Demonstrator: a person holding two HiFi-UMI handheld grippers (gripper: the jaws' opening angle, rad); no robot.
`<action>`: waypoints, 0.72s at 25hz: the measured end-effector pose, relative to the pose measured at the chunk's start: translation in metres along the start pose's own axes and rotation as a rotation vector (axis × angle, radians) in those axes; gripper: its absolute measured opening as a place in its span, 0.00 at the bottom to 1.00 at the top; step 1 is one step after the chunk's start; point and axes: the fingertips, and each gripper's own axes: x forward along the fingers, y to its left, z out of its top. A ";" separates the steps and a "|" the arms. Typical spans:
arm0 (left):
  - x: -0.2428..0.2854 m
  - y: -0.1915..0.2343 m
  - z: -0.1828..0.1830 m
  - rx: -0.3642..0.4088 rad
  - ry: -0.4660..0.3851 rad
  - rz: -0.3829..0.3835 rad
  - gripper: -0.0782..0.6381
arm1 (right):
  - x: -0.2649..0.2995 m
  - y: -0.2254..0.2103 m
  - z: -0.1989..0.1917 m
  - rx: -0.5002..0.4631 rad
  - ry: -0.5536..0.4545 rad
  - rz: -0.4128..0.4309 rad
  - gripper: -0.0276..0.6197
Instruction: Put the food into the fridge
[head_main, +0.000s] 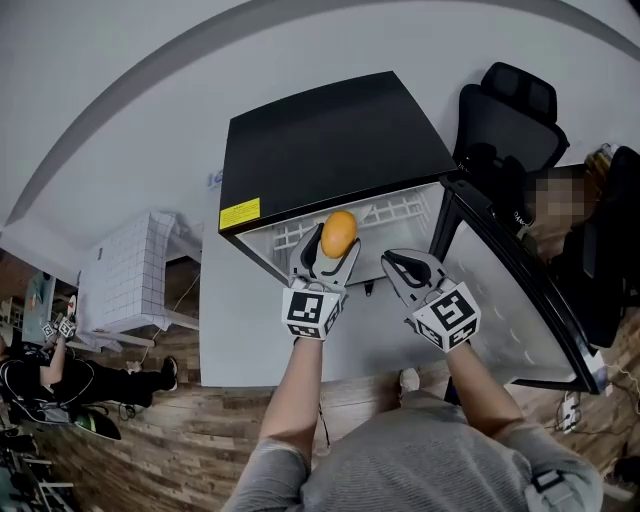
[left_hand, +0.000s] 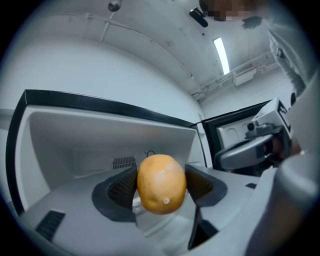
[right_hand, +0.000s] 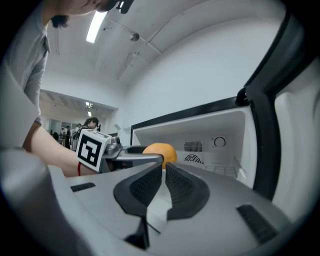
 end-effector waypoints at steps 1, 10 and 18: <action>-0.001 -0.003 0.001 0.004 -0.006 -0.018 0.54 | 0.004 -0.002 0.005 0.012 -0.011 0.007 0.06; 0.014 0.016 -0.006 0.016 0.008 0.022 0.54 | 0.029 -0.017 0.016 -0.043 -0.014 -0.017 0.06; 0.034 0.026 -0.007 0.013 0.021 0.059 0.54 | 0.031 -0.011 0.001 -0.058 0.016 0.003 0.06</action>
